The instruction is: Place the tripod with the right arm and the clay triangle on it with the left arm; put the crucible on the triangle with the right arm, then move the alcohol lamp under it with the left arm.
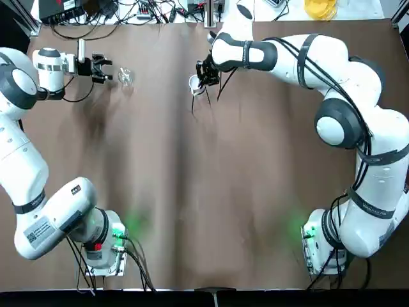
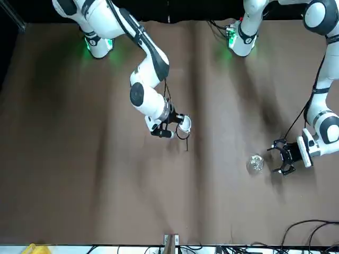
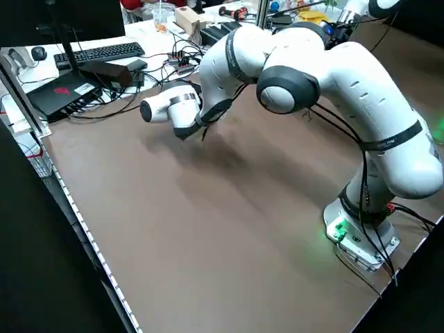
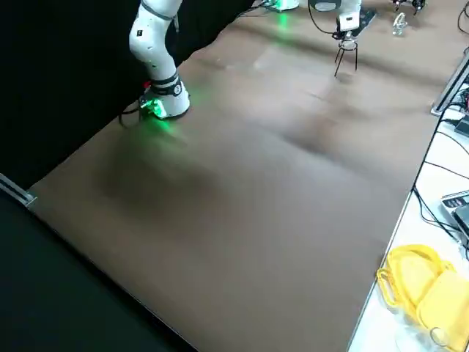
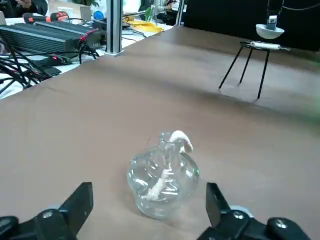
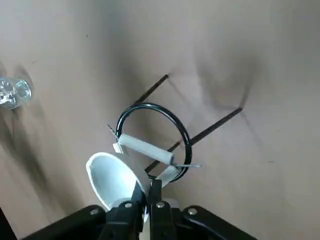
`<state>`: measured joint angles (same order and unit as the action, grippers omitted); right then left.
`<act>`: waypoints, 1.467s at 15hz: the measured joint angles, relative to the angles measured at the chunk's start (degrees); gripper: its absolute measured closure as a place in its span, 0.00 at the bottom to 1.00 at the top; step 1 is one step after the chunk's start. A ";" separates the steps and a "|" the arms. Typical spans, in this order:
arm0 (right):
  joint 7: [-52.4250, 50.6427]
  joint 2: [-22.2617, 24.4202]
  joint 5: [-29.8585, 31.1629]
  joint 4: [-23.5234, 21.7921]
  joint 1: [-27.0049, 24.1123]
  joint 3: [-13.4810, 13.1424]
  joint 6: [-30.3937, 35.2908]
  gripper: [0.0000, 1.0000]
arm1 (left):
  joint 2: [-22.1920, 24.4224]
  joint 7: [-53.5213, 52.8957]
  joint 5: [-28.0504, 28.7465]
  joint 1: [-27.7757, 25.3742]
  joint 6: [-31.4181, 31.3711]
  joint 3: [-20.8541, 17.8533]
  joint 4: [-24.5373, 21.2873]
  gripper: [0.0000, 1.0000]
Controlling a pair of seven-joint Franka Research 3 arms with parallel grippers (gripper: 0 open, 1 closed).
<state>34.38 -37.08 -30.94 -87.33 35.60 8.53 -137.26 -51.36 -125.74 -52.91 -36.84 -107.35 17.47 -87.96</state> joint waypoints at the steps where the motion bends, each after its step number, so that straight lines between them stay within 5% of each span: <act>1: 0.00 -0.22 -0.02 0.00 0.29 0.00 -0.42 0.93 | -0.49 -1.00 0.00 0.02 0.04 0.01 0.01 0.00; 9: -0.02 -0.60 -0.02 0.01 0.54 -0.51 -0.68 0.93 | -6.08 -10.66 -2.30 0.54 0.03 -0.18 0.46 0.00; 22: -0.07 -0.69 -0.02 0.02 0.67 -0.50 -0.67 0.93 | -8.85 -15.07 -11.77 4.22 -1.15 -0.21 1.14 0.00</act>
<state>34.31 -37.77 -30.96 -87.31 36.27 8.03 -137.93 -60.20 -140.81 -64.68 -32.63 -108.51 17.26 -86.83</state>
